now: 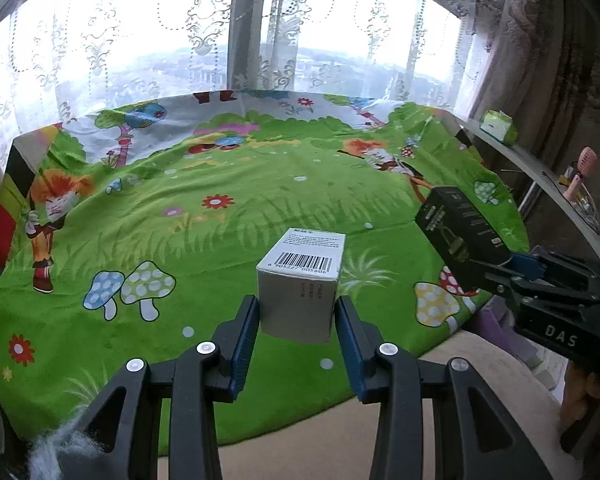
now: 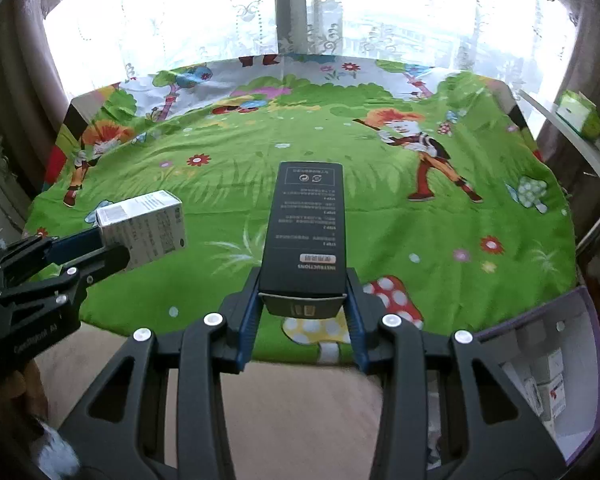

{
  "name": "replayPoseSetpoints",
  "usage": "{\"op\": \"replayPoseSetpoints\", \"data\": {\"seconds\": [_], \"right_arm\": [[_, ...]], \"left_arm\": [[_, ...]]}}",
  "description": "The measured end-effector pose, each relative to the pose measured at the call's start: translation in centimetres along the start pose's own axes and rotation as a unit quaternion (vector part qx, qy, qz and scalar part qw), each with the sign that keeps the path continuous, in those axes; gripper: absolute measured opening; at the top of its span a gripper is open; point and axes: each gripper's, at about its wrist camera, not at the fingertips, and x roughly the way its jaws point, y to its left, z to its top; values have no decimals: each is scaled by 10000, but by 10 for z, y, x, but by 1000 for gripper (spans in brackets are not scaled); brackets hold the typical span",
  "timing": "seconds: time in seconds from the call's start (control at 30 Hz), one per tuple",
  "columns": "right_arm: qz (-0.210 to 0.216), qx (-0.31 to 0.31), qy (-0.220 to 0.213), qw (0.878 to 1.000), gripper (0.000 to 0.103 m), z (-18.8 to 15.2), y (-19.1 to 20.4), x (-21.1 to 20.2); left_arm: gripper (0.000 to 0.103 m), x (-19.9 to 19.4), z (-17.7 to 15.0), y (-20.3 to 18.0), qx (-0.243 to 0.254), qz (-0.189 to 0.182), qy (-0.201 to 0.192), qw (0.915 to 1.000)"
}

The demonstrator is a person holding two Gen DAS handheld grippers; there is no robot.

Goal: Organize rigid objects
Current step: 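Carry both boxes into the purple storage box and open both grippers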

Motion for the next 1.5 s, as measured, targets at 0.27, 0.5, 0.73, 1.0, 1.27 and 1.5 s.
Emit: {"op": "replayPoseSetpoints", "data": {"seconds": [0.27,0.5,0.73,1.0,1.27,1.5], "right_arm": [[-140,172,-37,9997,43,-31,-46,-34],[-555,647,-18,9964,43,-60,-120,-64],[-934,1065,-2,9899,43,-82,-182,-88],[-1172,1440,177,9825,43,-110,-225,-93],[-1193,1631,197,9792,43,-122,-245,-95],[-1145,1635,286,9795,44,-124,-248,-90]], "left_arm": [[40,-14,-4,-28,91,-284,2,9996],[40,-23,-7,-73,335,-779,79,9964],[40,-30,-11,-133,780,-1405,307,9865],[40,-22,-31,-208,1295,-2285,1055,9591],[40,-11,-53,-269,1733,-2690,1727,9316],[57,3,-68,-292,1791,-2629,2227,9215]]}}
